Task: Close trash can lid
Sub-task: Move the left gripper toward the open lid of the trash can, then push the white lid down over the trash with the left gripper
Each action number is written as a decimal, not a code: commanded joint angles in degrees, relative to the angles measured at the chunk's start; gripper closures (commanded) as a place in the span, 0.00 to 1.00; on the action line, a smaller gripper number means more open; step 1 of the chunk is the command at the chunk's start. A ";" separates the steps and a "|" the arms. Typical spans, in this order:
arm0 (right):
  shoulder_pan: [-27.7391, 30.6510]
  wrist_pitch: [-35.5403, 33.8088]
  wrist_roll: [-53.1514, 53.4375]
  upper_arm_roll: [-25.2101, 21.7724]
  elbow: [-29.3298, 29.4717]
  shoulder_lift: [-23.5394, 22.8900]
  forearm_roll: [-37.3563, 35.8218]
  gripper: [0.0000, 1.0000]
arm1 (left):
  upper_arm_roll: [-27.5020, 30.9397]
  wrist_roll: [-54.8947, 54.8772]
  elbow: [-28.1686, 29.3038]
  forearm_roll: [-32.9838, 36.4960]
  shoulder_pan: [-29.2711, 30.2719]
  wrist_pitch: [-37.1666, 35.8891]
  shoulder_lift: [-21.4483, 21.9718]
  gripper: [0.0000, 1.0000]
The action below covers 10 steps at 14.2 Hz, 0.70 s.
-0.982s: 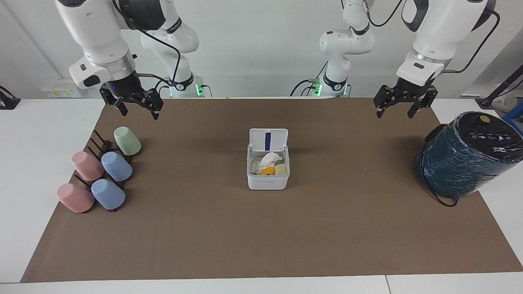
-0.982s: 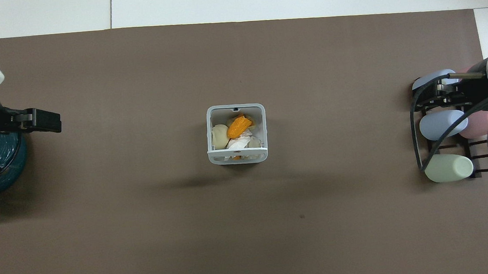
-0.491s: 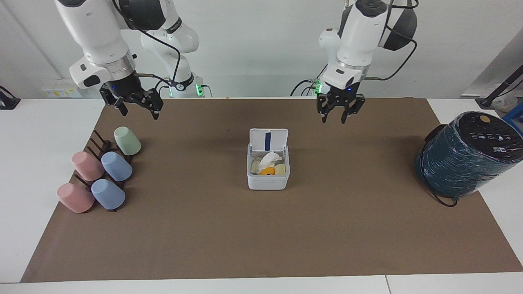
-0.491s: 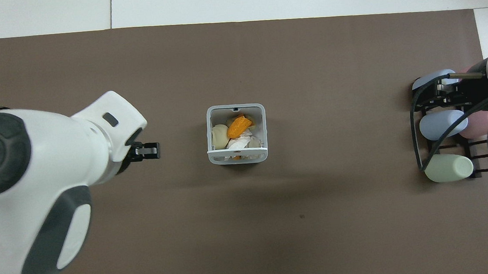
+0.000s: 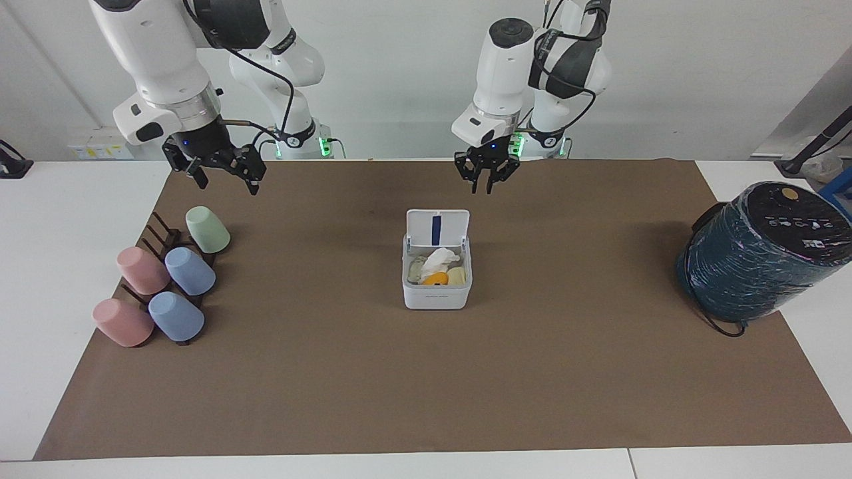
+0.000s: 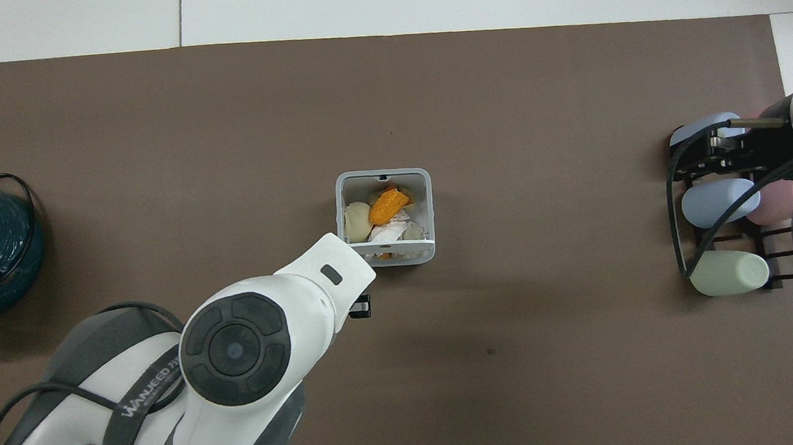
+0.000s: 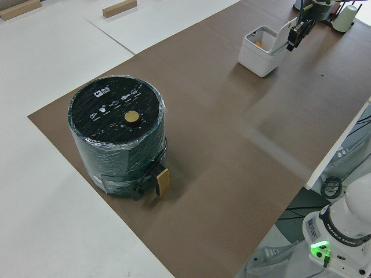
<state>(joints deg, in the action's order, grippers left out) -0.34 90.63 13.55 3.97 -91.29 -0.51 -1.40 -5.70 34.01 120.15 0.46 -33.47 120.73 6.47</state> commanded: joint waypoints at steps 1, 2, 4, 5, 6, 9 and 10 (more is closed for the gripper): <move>0.78 0.51 -1.33 0.43 -0.82 0.60 0.34 0.00 | 1.13 3.60 0.61 -0.54 -0.54 10.90 -4.08 0.66; 0.78 0.51 -1.33 0.43 -0.82 0.60 0.34 0.00 | 1.13 4.05 0.35 -1.24 -0.28 13.80 -5.22 0.66; 0.78 0.51 -1.33 0.43 -0.82 0.60 0.34 0.00 | 1.21 4.14 0.08 -2.65 0.86 19.43 -6.72 0.66; 0.78 0.51 -1.33 0.43 -0.82 0.60 0.34 0.00 | 1.21 4.14 -0.18 -2.83 1.56 22.15 -7.51 0.65; 0.78 0.51 -1.33 0.43 -0.82 0.60 0.34 0.00 | 1.21 4.14 -0.53 -3.44 2.35 25.14 -8.56 0.65; 0.78 0.51 -1.33 0.43 -0.82 0.60 0.34 0.00 | 1.21 4.14 -2.99 -6.25 3.15 30.44 -11.29 0.66; 0.78 0.51 -1.33 0.43 -0.82 0.60 0.34 0.00 | 1.21 4.05 -3.34 -6.26 3.15 30.53 -12.00 0.66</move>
<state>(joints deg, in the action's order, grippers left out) -0.34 90.63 13.55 3.97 -91.29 -0.51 -1.40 -4.27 37.78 119.06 -4.81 -30.51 150.00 -3.30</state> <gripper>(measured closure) 0.000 0.652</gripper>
